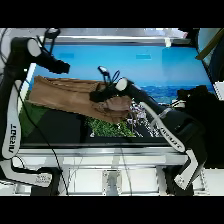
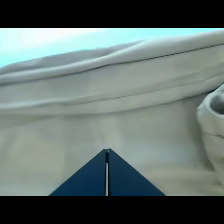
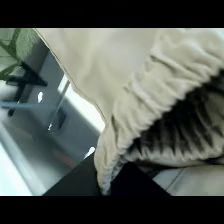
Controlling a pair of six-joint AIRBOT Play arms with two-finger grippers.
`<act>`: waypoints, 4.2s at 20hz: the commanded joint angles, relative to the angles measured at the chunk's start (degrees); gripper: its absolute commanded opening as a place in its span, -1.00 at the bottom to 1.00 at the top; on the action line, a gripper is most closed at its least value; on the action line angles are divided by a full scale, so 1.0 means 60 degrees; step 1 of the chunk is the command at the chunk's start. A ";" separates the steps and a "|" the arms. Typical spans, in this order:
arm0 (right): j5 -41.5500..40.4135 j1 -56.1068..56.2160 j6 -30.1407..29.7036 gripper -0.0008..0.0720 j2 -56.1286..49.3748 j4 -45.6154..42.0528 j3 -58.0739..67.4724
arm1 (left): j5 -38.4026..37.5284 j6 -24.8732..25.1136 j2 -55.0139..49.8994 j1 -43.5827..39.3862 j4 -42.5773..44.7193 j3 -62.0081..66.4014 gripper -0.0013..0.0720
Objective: Fold the clothes and pants, and hang the long-sleeved shirts on hangers.
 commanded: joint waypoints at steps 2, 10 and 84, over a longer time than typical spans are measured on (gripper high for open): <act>-0.1763 0.0583 -0.0346 0.30 -0.0350 -0.0044 0.0579 | -0.0357 0.0018 0.0160 0.0477 0.0073 -0.0007 -0.93; 0.5260 -0.2871 0.0820 0.25 0.0036 -0.2688 0.3224 | -0.0401 0.0229 0.0142 0.0459 -0.0528 -0.0007 -0.93; 0.5996 -0.5512 -0.0102 0.48 -0.0874 0.2178 0.4069 | 0.4659 0.3231 -0.1985 0.0940 -1.0065 -0.3993 -0.64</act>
